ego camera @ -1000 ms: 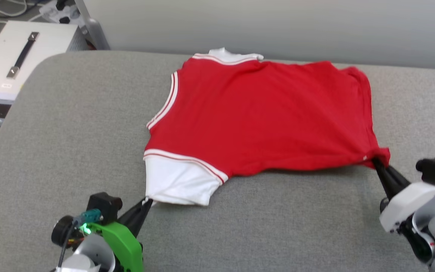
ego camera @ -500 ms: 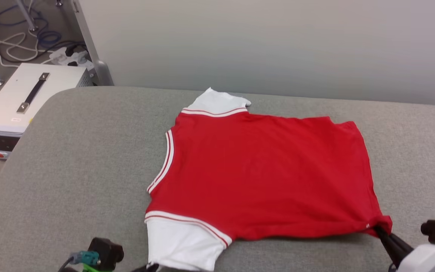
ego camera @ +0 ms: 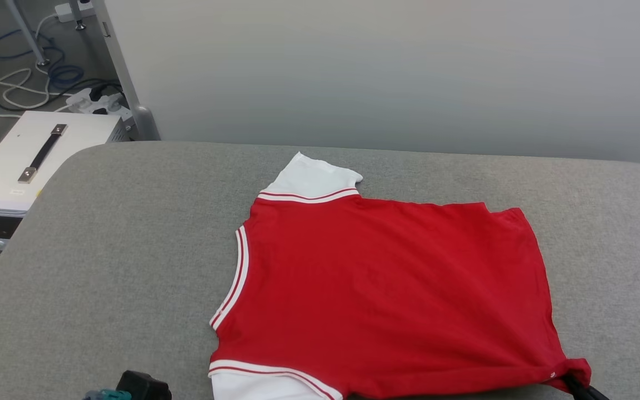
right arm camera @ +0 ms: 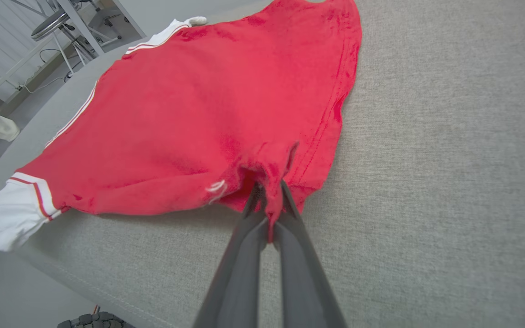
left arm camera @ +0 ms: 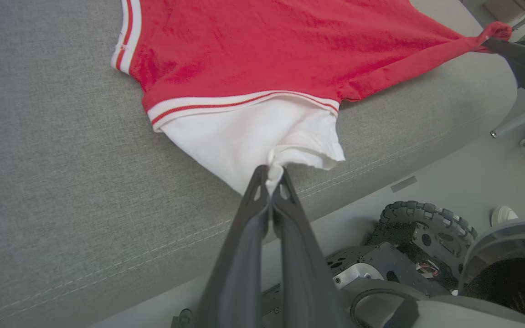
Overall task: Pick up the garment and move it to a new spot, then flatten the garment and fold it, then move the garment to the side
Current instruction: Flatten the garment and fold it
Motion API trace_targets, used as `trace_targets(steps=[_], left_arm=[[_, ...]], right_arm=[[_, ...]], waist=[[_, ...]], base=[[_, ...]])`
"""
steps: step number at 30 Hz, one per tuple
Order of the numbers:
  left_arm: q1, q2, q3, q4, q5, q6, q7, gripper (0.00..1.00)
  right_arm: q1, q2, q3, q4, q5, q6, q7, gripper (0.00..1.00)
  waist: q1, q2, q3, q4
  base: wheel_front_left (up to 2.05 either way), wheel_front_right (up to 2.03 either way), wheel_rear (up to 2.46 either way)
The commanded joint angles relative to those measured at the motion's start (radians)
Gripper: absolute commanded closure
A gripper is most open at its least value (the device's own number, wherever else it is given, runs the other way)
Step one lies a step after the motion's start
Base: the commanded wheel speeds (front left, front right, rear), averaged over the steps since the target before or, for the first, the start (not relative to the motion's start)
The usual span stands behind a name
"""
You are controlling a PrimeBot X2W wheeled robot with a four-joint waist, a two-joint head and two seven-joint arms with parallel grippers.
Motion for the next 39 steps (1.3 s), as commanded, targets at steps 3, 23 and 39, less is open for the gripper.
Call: trace_targets(steps=[3, 23, 39], left_arm=[[-0.061, 0.008, 0.038, -0.012, -0.001, 0.006, -0.023, 1.00], [-0.516, -0.073, 0.040, 0.202, 0.021, -0.019, 0.016, 1.00], [-0.777, -0.117, -0.144, 0.544, 0.026, -0.025, -0.025, 1.00]], right_arm=[[-0.006, -0.011, -0.040, -0.040, -0.010, -0.002, 0.024, 1.00], [-0.260, 0.024, -0.091, -0.043, -0.118, -0.002, 0.208, 1.00], [-0.444, 0.081, -0.039, 0.111, -0.187, -0.002, 0.303, 0.71]], waist=[[0.0001, 0.0000, 0.025, -0.014], [0.0001, 0.0000, 0.253, -0.050], [0.0001, 0.0000, 0.363, -0.064]], base=[[0.00, 0.00, 0.00], [0.00, 0.00, 0.00], [0.00, 0.00, 0.00]])
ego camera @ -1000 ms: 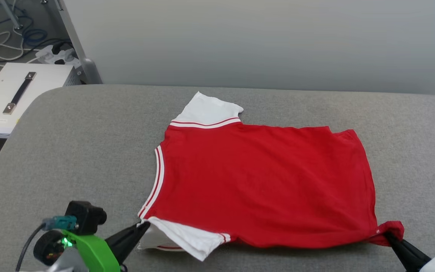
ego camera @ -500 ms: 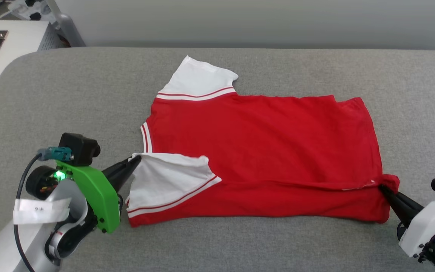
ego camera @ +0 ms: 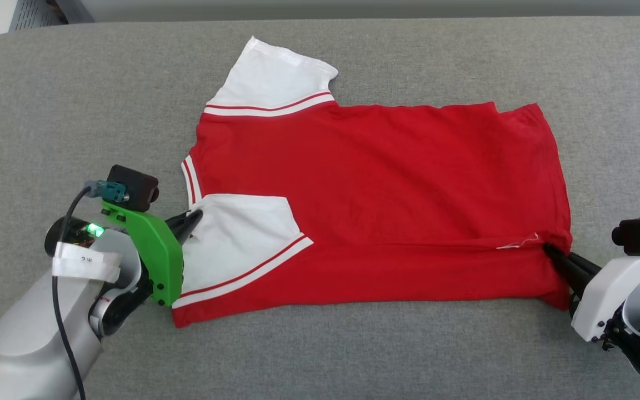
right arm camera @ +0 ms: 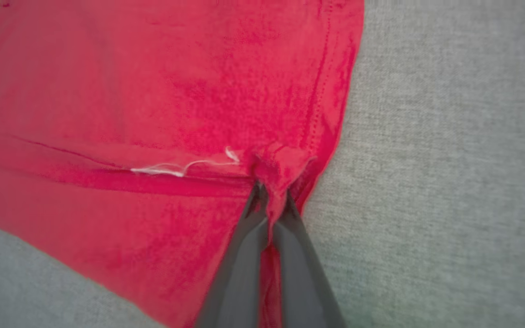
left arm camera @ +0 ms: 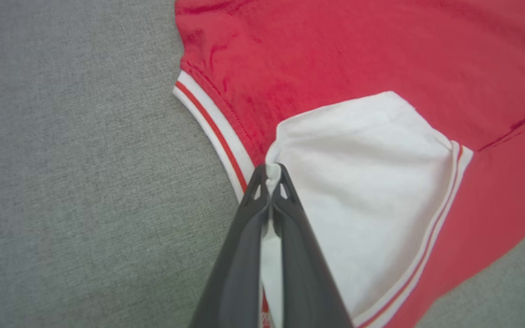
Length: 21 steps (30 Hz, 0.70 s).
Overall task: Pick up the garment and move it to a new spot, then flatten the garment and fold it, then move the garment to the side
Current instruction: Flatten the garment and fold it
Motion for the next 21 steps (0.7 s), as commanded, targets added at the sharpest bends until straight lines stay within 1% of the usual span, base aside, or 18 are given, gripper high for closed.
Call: trace_targets(steps=[1, 2, 7, 11, 13, 18, 19, 21], left_arm=[[-0.033, -0.012, -0.013, 0.026, 0.008, -0.003, -0.017, 0.06], [-0.043, -0.020, -0.017, 0.049, 0.012, -0.003, -0.030, 0.00], [-0.071, -0.065, -0.043, 0.156, 0.028, -0.003, -0.120, 0.00], [-0.061, -0.091, -0.031, 0.218, 0.018, -0.001, -0.188, 0.00], [-0.047, -0.099, -0.019, 0.234, 0.009, 0.009, -0.217, 0.00], [0.012, -0.123, 0.019, 0.217, -0.038, 0.055, -0.259, 0.00], [0.046, -0.128, 0.036, 0.191, -0.065, 0.084, -0.258, 0.00], [0.083, -0.124, 0.044, 0.151, -0.078, 0.121, -0.250, 0.00]], right_arm=[[-0.013, 0.009, -0.002, 0.019, -0.008, -0.002, 0.006, 0.00], [-0.016, 0.012, -0.003, 0.026, -0.010, -0.002, 0.006, 0.00], [-0.027, 0.027, -0.002, 0.047, -0.013, -0.002, 0.007, 0.00], [-0.018, 0.029, -0.006, 0.047, -0.022, -0.002, 0.004, 0.00], [-0.009, 0.025, -0.006, 0.037, -0.036, -0.002, 0.004, 0.00], [0.040, 0.022, -0.048, 0.003, -0.063, -0.002, 0.042, 0.00], [0.064, 0.024, -0.076, -0.016, -0.089, -0.002, 0.063, 0.00], [0.093, 0.034, -0.108, -0.040, -0.113, -0.002, 0.097, 0.00]], waist=[[0.0000, -0.0001, 0.004, 0.004], [0.0000, -0.0001, 0.004, 0.006], [0.0000, -0.0001, -0.027, 0.009], [0.0000, -0.0001, -0.075, 0.009], [0.0000, -0.0001, -0.100, 0.009], [0.0000, -0.0001, -0.162, 0.014], [0.0000, -0.0001, -0.183, 0.017], [0.0000, -0.0001, -0.199, 0.019]], base=[[0.00, 0.00, 0.00], [0.00, 0.00, 0.00], [0.00, 0.00, 0.00], [0.00, 0.00, 0.00], [0.00, 0.00, 0.00], [0.00, 0.00, 0.00], [0.00, 0.00, 0.00], [0.00, 0.00, 0.00]])
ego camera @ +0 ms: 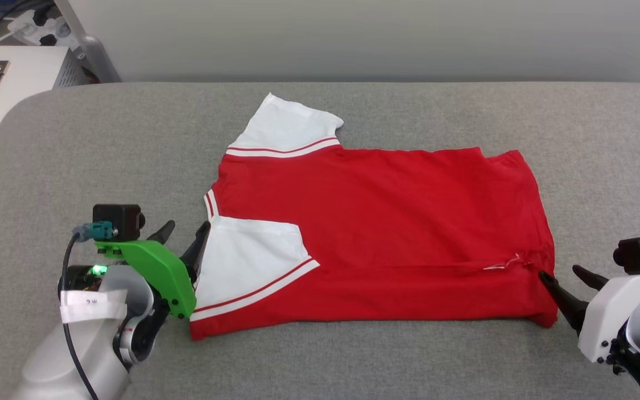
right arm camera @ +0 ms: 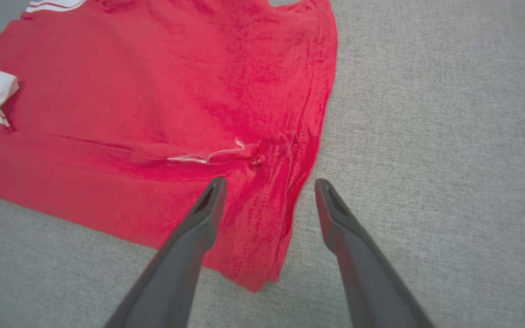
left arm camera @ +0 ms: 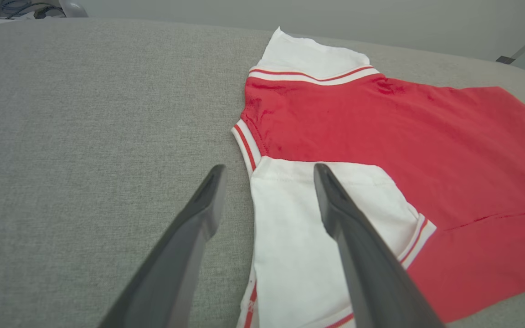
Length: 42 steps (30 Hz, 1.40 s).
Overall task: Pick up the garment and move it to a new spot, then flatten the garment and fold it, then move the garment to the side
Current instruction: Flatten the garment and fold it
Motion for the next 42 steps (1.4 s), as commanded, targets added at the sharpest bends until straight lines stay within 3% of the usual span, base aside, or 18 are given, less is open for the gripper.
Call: trace_targets(steps=[1, 14, 16, 20, 27, 35, 42], left_arm=[[0.035, 0.002, 0.005, -0.030, -0.008, 0.029, 0.007, 0.00], [0.274, 0.144, -0.044, -0.415, 0.026, 0.332, 0.203, 0.00], [0.285, 0.152, -0.049, -0.446, 0.032, 0.360, 0.221, 0.00], [0.295, 0.164, -0.064, -0.474, 0.039, 0.398, 0.263, 0.00], [0.280, 0.185, -0.074, -0.451, 0.068, 0.455, 0.304, 0.00], [0.259, 0.168, -0.077, -0.377, 0.076, 0.460, 0.298, 0.00], [0.252, 0.134, -0.100, -0.306, 0.055, 0.433, 0.328, 0.00]], right_arm=[[0.027, 0.012, -0.021, -0.021, -0.020, -0.002, 0.027, 0.00], [0.244, 0.191, -0.269, -0.330, -0.221, -0.002, 0.418, 0.00], [0.264, 0.219, -0.298, -0.378, -0.248, -0.002, 0.462, 0.00], [0.297, 0.260, -0.334, -0.453, -0.291, -0.002, 0.549, 0.00], [0.306, 0.299, -0.354, -0.534, -0.327, -0.002, 0.603, 0.00], [0.298, 0.306, -0.347, -0.550, -0.335, -0.002, 0.600, 0.00], [0.293, 0.317, -0.340, -0.543, -0.338, -0.002, 0.593, 0.00]], waist=[[0.0000, 0.0000, -0.041, 0.006], [0.0000, 0.0000, -0.044, -0.012], [0.0000, 0.0000, -0.034, -0.016], [0.0000, 0.0000, -0.010, -0.027], [0.0000, 0.0000, 0.041, -0.047], [0.0000, 0.0000, 0.086, -0.065], [0.0000, 0.0000, 0.107, -0.066]], base=[[0.00, 0.00, 0.00], [0.00, 0.00, 0.00], [0.00, 0.00, 0.00], [0.00, 0.00, 0.00], [0.00, 0.00, 0.00], [0.00, 0.00, 0.00], [0.00, 0.00, 0.00]])
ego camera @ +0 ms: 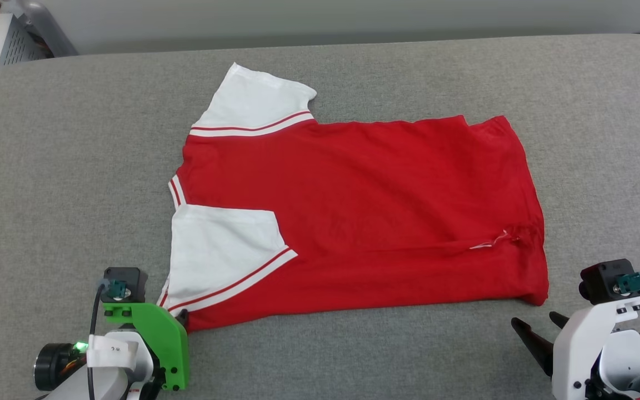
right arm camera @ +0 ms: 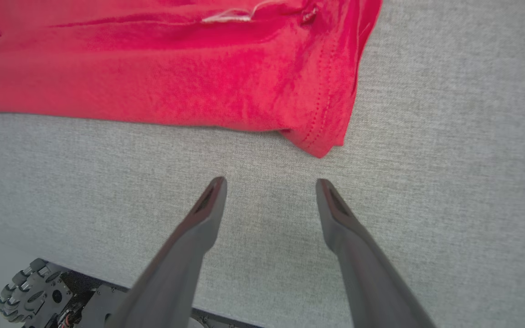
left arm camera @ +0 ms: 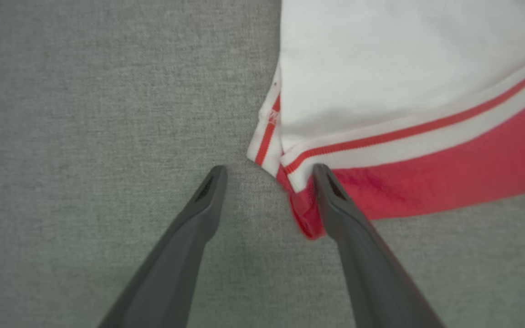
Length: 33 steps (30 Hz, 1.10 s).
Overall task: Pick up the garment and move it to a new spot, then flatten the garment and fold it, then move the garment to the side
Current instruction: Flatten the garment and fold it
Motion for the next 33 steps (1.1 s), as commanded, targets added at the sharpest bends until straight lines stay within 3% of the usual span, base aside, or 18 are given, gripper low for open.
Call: trace_targets(steps=[1, 3, 7, 12, 24, 33], left_arm=[[0.011, -0.023, -0.024, 0.042, -0.015, -0.013, 0.027, 0.54], [0.014, -0.030, -0.032, 0.059, -0.025, -0.030, 0.038, 1.00], [0.016, -0.043, -0.027, 0.076, -0.036, -0.058, 0.011, 1.00], [0.016, -0.041, -0.002, 0.039, -0.032, -0.061, -0.051, 1.00], [0.024, 0.014, 0.021, -0.182, 0.005, -0.004, -0.078, 1.00], [0.032, 0.031, 0.020, -0.256, 0.013, 0.008, -0.076, 1.00]], right_arm=[[-0.003, 0.004, 0.000, 0.002, -0.006, -0.001, -0.007, 0.00], [-0.005, 0.002, -0.001, 0.007, -0.010, -0.001, -0.009, 0.00], [-0.007, -0.005, -0.009, 0.019, -0.022, -0.001, -0.016, 0.00], [-0.007, -0.013, -0.031, 0.042, -0.054, -0.001, -0.024, 0.00], [-0.102, 0.001, -0.066, 0.175, -0.146, -0.001, -0.030, 0.00], [-0.165, 0.023, -0.079, 0.287, -0.185, -0.001, -0.025, 0.00]], waist=[[0.0000, -0.0001, 0.002, 0.001], [0.0000, -0.0001, -0.003, 0.004], [0.0000, -0.0001, -0.029, 0.015], [0.0000, -0.0001, -0.070, 0.042], [0.0000, -0.0001, -0.078, 0.094], [0.0000, -0.0001, -0.036, 0.110]], base=[[0.00, 0.00, 0.00], [0.00, 0.00, 0.00], [0.00, 0.00, 0.00], [0.00, 0.00, 0.00], [0.00, 0.00, 0.00], [0.00, 0.00, 0.00]])
